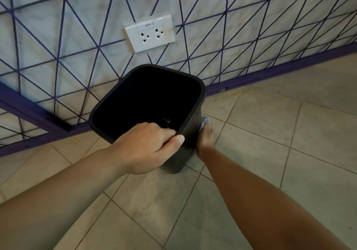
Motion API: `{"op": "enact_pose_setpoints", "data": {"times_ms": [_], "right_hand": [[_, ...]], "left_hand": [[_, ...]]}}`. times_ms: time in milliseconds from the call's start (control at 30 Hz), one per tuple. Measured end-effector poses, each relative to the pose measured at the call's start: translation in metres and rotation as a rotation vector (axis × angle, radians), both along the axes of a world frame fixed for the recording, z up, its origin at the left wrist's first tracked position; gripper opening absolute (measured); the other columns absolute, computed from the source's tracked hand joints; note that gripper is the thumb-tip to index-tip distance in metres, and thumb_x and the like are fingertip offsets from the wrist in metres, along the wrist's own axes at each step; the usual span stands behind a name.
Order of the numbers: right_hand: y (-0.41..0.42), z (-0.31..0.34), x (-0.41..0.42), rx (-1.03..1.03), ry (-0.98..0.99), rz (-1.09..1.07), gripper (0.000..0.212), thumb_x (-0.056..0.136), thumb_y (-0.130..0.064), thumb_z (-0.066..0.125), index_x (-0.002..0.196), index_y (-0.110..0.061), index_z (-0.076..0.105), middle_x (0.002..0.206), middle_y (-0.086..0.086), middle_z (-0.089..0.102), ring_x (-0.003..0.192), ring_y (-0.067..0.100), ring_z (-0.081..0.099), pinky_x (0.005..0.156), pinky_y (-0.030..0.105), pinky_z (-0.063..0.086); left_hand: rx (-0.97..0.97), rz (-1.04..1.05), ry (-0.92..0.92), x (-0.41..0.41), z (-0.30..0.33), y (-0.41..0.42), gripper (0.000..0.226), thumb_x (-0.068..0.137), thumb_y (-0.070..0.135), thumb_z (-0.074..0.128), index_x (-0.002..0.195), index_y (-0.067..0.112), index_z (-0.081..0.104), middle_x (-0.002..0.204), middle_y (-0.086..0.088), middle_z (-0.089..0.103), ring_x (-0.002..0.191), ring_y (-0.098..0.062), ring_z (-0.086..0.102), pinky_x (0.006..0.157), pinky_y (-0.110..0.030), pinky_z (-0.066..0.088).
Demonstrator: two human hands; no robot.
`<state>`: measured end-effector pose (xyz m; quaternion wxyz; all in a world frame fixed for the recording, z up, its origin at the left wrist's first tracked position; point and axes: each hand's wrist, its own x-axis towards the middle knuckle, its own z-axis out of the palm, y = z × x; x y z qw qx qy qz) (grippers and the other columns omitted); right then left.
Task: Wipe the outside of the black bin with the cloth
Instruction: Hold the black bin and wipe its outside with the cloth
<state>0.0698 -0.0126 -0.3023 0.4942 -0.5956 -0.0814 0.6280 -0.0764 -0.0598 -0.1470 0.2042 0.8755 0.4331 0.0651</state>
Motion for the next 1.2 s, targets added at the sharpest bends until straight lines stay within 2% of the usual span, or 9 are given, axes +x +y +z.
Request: {"op": "enact_pose_setpoints", "data": {"times_ms": [133, 233, 367, 467, 667, 833, 1000, 1133, 1200], "right_hand": [[-0.015, 0.009, 0.015, 0.000, -0.014, -0.023, 0.064, 0.118, -0.049, 0.032, 0.167, -0.009, 0.044, 0.166, 0.020, 0.052, 0.156, 0.033, 0.048, 0.130, 0.042, 0.034], [-0.035, 0.013, 0.027, 0.022, -0.065, -0.003, 0.064, 0.119, -0.047, 0.029, 0.164, -0.005, 0.046, 0.138, 0.015, 0.066, 0.126, 0.028, 0.063, 0.112, 0.037, 0.046], [-0.054, 0.025, 0.033, 0.036, -0.096, 0.035, 0.061, 0.120, -0.043, 0.028, 0.164, -0.005, 0.046, 0.159, 0.020, 0.058, 0.140, 0.035, 0.058, 0.115, 0.037, 0.039], [-0.068, 0.036, 0.032, 0.026, -0.088, 0.060, 0.058, 0.120, -0.039, 0.030, 0.163, -0.005, 0.047, 0.165, 0.028, 0.051, 0.156, 0.044, 0.047, 0.130, 0.049, 0.034], [-0.088, 0.041, 0.045, 0.067, -0.100, 0.094, 0.061, 0.120, -0.040, 0.027, 0.168, -0.004, 0.041, 0.170, 0.019, 0.048, 0.158, 0.035, 0.046, 0.133, 0.043, 0.031], [-0.103, 0.031, 0.049, 0.022, -0.132, 0.162, 0.066, 0.121, -0.044, 0.022, 0.163, 0.000, 0.048, 0.171, 0.028, 0.041, 0.162, 0.045, 0.037, 0.135, 0.052, 0.025], [-0.116, 0.029, 0.029, 0.014, -0.124, 0.177, 0.060, 0.121, -0.037, 0.030, 0.166, 0.000, 0.043, 0.170, 0.022, 0.047, 0.159, 0.036, 0.045, 0.134, 0.042, 0.028], [-0.119, 0.018, 0.017, 0.008, -0.074, 0.146, 0.059, 0.121, -0.038, 0.025, 0.168, -0.007, 0.043, 0.167, 0.019, 0.051, 0.151, 0.028, 0.049, 0.129, 0.035, 0.031], [-0.118, 0.011, 0.012, -0.012, -0.065, 0.104, 0.056, 0.120, -0.038, 0.029, 0.165, -0.008, 0.045, 0.141, 0.015, 0.067, 0.129, 0.027, 0.063, 0.105, 0.028, 0.045]], "left_hand": [[-0.047, -0.021, 0.100, -0.016, 0.009, 0.002, 0.051, 0.092, 0.064, 0.026, 0.059, 0.029, 0.043, 0.052, 0.003, 0.046, 0.054, -0.013, 0.053, 0.051, -0.021, 0.033], [-0.072, -0.032, 0.226, -0.024, 0.023, 0.001, 0.043, 0.088, 0.060, 0.034, 0.066, 0.028, 0.052, 0.063, 0.004, 0.057, 0.060, -0.009, 0.057, 0.060, -0.039, 0.048], [-0.242, 0.113, 0.159, -0.006, 0.038, -0.003, 0.059, 0.082, 0.053, 0.053, 0.139, 0.039, 0.048, 0.129, 0.012, 0.064, 0.116, -0.006, 0.061, 0.098, -0.039, 0.052], [-0.172, 0.233, 0.053, 0.031, 0.031, -0.015, 0.060, 0.099, 0.041, 0.052, 0.154, 0.029, 0.031, 0.151, 0.002, 0.049, 0.139, -0.017, 0.045, 0.114, -0.038, 0.038], [-0.331, 0.254, 0.044, 0.016, 0.042, -0.028, 0.032, 0.098, 0.023, 0.059, 0.127, 0.036, 0.062, 0.124, 0.007, 0.069, 0.114, -0.010, 0.064, 0.103, -0.036, 0.050], [-0.377, 0.241, 0.328, 0.001, 0.059, -0.040, 0.035, 0.062, 0.061, 0.058, 0.079, 0.033, 0.067, 0.079, 0.006, 0.070, 0.079, -0.017, 0.067, 0.078, -0.045, 0.056], [-0.280, 0.355, 0.322, 0.027, 0.032, -0.062, 0.087, 0.078, 0.086, 0.037, 0.125, 0.018, 0.060, 0.119, -0.001, 0.066, 0.105, -0.022, 0.063, 0.093, -0.042, 0.052], [-0.121, 0.320, 0.314, 0.033, 0.017, -0.072, 0.057, 0.101, 0.055, 0.032, 0.131, 0.011, 0.056, 0.114, -0.008, 0.070, 0.103, -0.024, 0.066, 0.091, -0.043, 0.053], [-0.107, 0.281, 0.332, 0.030, 0.017, -0.074, 0.053, 0.103, 0.051, 0.030, 0.125, 0.012, 0.059, 0.107, -0.007, 0.071, 0.098, -0.021, 0.067, 0.088, -0.042, 0.055]]}}
